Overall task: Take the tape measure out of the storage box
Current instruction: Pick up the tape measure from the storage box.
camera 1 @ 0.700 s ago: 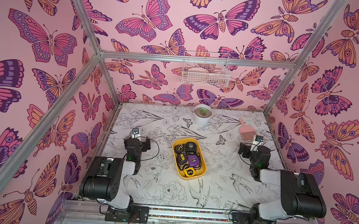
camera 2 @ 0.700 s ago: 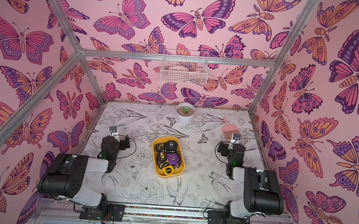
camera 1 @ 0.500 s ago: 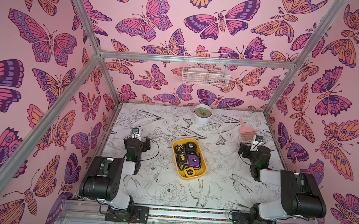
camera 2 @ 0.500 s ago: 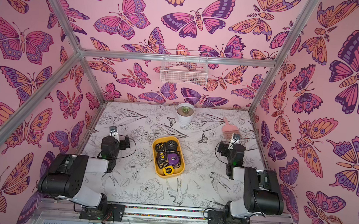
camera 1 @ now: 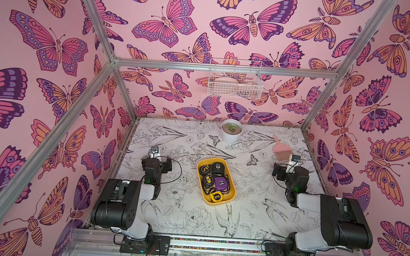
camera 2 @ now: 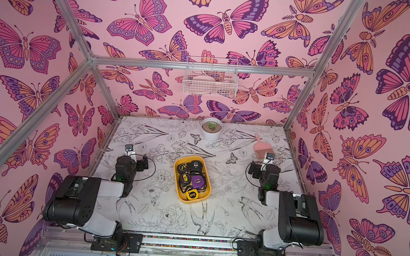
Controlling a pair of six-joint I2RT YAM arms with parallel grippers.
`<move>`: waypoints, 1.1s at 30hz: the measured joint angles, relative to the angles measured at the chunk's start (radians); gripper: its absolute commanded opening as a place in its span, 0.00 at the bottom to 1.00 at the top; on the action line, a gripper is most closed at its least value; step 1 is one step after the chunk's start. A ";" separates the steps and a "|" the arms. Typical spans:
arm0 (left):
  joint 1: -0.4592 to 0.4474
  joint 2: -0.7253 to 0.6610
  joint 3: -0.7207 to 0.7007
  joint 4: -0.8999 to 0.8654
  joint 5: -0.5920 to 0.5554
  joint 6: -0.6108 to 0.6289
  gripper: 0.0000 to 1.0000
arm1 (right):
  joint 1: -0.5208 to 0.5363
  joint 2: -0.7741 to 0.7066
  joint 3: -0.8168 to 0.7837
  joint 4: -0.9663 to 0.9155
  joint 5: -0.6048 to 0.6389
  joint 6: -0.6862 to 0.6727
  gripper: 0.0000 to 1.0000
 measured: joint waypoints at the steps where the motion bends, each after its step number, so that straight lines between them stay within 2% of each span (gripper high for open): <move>1: 0.000 0.000 0.000 0.000 0.000 0.000 1.00 | 0.000 0.000 0.000 0.000 0.000 0.000 0.99; 20: 0.000 -0.002 0.001 -0.003 -0.002 0.000 1.00 | 0.000 -0.003 0.004 -0.010 0.006 0.004 0.99; 23: -0.002 -0.050 0.050 -0.144 -0.026 0.000 0.99 | 0.000 -0.046 0.081 -0.179 0.015 0.005 0.99; 28: -0.015 -0.177 0.254 -0.420 -0.077 -0.033 1.00 | 0.000 -0.150 0.275 -0.406 -0.002 0.042 1.00; 33: -0.038 -0.209 0.539 -0.801 -0.011 -0.149 1.00 | 0.031 -0.177 0.425 -0.652 -0.075 0.076 0.98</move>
